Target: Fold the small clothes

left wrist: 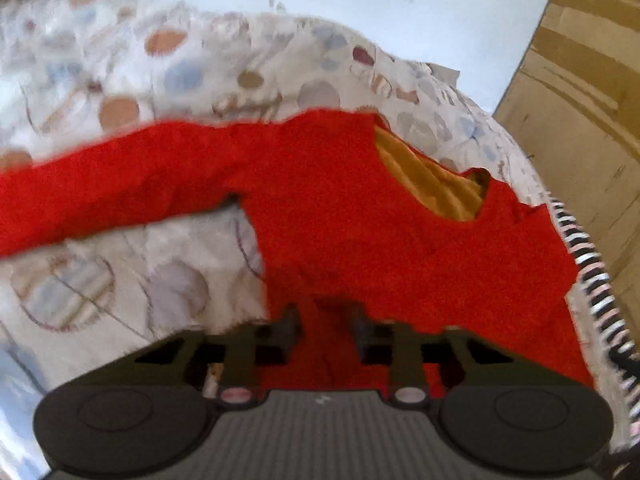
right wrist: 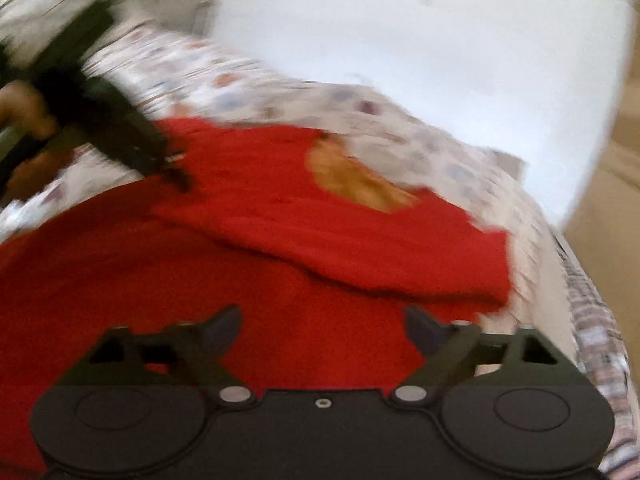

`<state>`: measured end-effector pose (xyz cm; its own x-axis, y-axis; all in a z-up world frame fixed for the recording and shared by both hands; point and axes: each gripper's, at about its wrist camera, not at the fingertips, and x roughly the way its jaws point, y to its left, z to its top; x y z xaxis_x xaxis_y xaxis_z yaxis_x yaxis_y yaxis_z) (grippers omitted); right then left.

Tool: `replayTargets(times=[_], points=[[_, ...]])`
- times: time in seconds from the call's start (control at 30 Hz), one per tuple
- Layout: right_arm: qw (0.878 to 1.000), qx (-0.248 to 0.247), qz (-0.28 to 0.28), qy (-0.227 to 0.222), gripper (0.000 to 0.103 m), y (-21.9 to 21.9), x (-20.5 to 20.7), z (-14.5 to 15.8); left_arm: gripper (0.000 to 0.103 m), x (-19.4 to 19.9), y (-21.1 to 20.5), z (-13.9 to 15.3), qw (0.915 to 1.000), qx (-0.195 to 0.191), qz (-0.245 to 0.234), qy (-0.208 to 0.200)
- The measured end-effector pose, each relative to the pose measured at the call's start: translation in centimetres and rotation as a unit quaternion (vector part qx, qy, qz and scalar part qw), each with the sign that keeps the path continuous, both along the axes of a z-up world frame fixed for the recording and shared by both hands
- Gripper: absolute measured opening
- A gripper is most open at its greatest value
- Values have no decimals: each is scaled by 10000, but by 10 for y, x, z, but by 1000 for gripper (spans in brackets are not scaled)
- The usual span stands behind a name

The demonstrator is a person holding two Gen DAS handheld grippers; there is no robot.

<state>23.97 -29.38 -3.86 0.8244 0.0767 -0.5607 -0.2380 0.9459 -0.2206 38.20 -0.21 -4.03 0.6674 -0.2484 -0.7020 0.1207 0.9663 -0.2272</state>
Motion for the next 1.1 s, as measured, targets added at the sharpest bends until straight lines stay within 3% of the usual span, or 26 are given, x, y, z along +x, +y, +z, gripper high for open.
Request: replayTargets(times=[0.1,0.2,0.27,0.37,0.4,0.47,0.5,0.53,0.6,0.67,0.73,0.77,0.8,0.87,0.93,1.1], points=[[9978,190,-635,19,96,-32,5,-2,9,-7,-1,7,9988,302,34,-388],[9947,46,-1021,-91,96,-52,16,-6,5,-9,0,4,9967,554,133,-579],[9932,-150,-1138,-190,92,-60,29,-10,5,-9,-3,0,9951,770,104,-606],[9895,-346,-1364,-341,84,-72,53,-16,8,-11,-5,0,9949,745,133,-661],[9886,-327,-1420,-379,83,-78,62,-17,15,-14,-6,3,9946,715,158,-742],[9873,-358,-1490,-422,76,-84,76,-20,54,-20,-7,8,9929,698,158,-949],[9870,-395,-1502,-420,74,-86,83,-23,84,-24,-9,12,9908,713,221,-1131],[9867,-417,-1510,-425,71,-89,88,-24,95,-28,-9,15,9881,714,281,-1329],[9872,-518,-1438,-459,64,-89,97,-28,95,-34,-16,19,9810,814,324,-1730],[9871,-693,-1389,-399,52,-86,104,-32,95,-33,-28,19,9778,981,123,-1849],[9881,-716,-1309,-367,44,-86,110,-35,95,-26,-41,13,9779,1147,-37,-1746],[9885,-744,-1273,-343,35,-85,112,-36,95,-20,-47,7,9784,1251,-116,-1641],[9893,-729,-1224,-315,19,-84,113,-37,95,-16,-51,1,9785,1359,-148,-1543],[9903,-712,-1128,-399,4,-81,111,-36,90,-7,-58,-15,9780,1612,-102,-1324],[9898,-588,-1182,-545,2,-83,106,-32,89,1,-60,-29,9795,1685,-111,-1102],[9838,294,-1706,-475,1,-108,86,-26,97,4,-41,-43,9896,1115,111,-902]])
